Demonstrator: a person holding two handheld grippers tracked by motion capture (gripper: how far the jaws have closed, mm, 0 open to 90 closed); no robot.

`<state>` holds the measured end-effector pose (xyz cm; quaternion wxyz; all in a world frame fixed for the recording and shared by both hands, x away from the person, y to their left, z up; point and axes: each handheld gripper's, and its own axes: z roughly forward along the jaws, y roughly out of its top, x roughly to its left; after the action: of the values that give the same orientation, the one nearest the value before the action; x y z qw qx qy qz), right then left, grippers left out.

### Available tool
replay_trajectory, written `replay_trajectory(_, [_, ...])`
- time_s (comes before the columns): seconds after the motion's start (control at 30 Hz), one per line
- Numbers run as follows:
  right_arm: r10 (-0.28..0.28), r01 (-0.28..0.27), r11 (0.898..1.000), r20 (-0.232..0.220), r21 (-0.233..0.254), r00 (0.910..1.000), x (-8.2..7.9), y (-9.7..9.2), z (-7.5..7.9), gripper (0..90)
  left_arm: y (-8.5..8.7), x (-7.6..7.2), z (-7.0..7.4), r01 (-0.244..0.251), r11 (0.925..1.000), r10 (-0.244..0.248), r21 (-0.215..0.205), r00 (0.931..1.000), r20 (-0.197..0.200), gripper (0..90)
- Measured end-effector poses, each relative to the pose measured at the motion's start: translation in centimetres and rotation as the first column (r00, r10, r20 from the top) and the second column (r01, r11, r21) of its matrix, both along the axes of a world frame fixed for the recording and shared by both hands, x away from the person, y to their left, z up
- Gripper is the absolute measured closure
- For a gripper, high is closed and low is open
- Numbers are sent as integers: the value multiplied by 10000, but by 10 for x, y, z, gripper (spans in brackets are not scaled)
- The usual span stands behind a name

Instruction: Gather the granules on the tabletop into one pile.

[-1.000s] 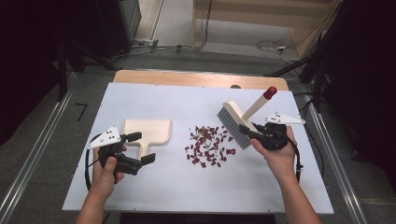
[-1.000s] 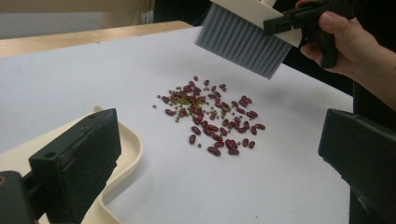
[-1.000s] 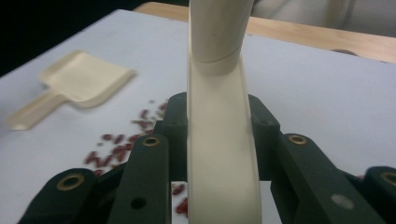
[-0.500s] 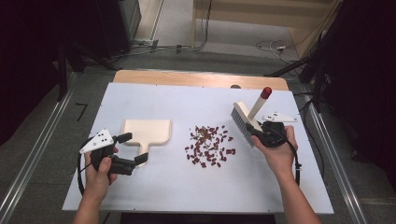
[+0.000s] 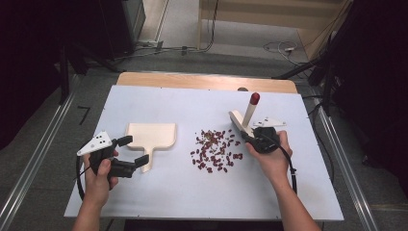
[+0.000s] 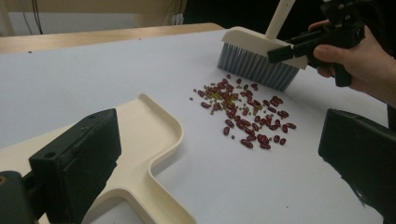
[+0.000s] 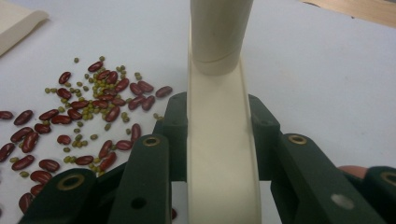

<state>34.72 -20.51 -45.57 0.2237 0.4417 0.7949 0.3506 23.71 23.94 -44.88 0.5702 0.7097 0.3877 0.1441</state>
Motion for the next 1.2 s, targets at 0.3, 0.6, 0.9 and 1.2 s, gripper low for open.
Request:
replay_trajectory(0.3, [259, -261, 9995, 174, 155, 9995, -18, 15, -2, 653, 0, 5, 0, 23, 9999, -24, -136, 10000, -9, 0])
replay_trajectory(0.6, [782, -783, 9969, 315, 44, 9964, -34, 29, -3, 653, -3, 4, -2, -19, 9999, 20, 119, 10000, -84, 0])
replay_trajectory(0.9, [879, -924, 9937, 706, 640, 9936, -41, 27, 22, 653, -1, 3, -2, -94, 9999, 95, 77, 9999, -99, 0])
replay_trajectory(1.2, [2903, -2846, 9471, -177, 1486, 9568, -81, 83, 23, 653, 0, 3, -2, -143, 9999, 144, 92, 9998, -107, 0])
